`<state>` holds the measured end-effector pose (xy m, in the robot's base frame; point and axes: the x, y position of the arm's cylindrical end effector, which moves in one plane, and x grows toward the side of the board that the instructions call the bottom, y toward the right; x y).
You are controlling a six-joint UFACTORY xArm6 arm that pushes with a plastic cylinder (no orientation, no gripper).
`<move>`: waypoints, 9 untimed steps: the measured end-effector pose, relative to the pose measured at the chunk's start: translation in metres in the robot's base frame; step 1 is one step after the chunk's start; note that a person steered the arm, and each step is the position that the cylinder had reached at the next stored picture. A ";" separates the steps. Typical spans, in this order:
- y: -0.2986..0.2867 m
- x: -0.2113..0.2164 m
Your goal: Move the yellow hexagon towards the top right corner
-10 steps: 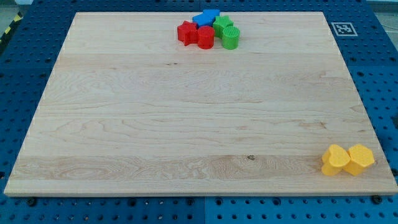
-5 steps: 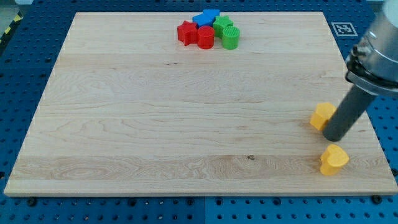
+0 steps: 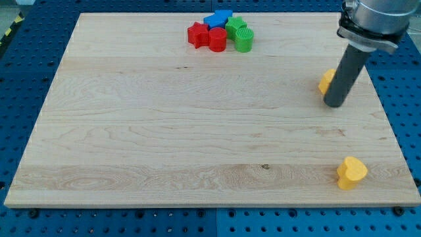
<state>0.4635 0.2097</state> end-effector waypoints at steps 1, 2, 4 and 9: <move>0.007 0.016; 0.007 -0.039; 0.007 -0.076; -0.017 -0.138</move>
